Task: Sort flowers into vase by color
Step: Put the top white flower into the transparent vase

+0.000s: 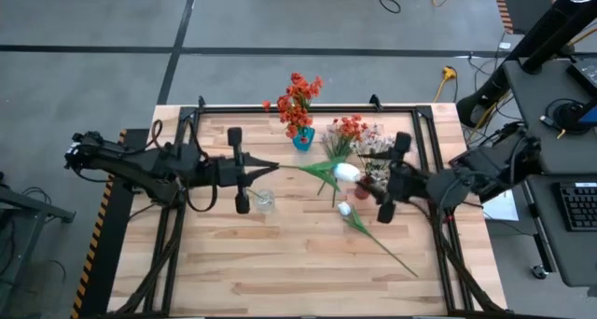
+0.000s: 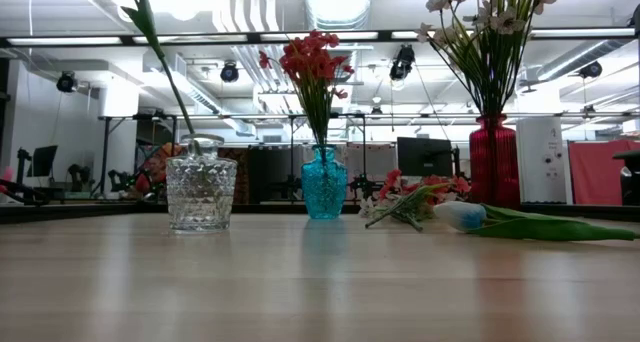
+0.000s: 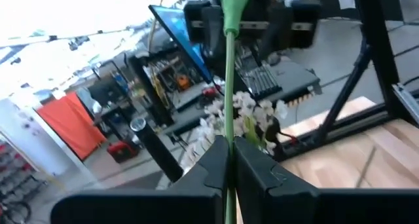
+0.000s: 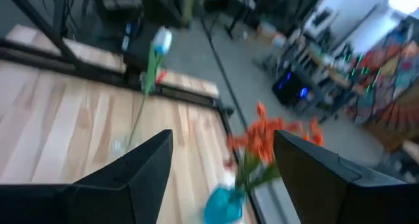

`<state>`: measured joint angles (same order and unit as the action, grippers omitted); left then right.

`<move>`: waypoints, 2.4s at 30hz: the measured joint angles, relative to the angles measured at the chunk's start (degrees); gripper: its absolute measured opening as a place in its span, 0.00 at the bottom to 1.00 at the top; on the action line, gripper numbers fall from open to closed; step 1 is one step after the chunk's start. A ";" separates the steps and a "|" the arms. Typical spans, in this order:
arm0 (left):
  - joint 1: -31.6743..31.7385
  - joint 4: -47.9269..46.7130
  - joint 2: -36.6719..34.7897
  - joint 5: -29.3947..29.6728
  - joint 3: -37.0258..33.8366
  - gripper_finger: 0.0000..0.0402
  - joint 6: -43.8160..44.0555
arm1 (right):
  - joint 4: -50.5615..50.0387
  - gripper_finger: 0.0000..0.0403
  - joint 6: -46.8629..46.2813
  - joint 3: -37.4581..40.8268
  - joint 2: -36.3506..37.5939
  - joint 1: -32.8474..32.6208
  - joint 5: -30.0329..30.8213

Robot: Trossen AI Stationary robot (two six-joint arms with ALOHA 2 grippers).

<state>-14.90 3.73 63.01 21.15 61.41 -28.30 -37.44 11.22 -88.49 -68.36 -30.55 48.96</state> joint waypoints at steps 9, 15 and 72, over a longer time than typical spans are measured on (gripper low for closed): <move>-0.07 7.83 3.44 -2.64 -0.20 0.00 -2.77 | 45.41 0.64 24.09 14.78 -3.13 0.02 0.52; -0.07 10.22 5.87 -2.64 -0.26 0.00 -2.75 | 66.86 0.64 28.79 21.48 -4.26 1.44 -8.55; -6.90 -10.34 3.69 8.39 5.69 0.51 13.84 | 50.48 0.04 16.85 11.33 -7.86 7.56 -8.17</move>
<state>-21.79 -6.61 66.69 29.54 67.09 -14.46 13.04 28.07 -77.16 -76.23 -22.98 40.79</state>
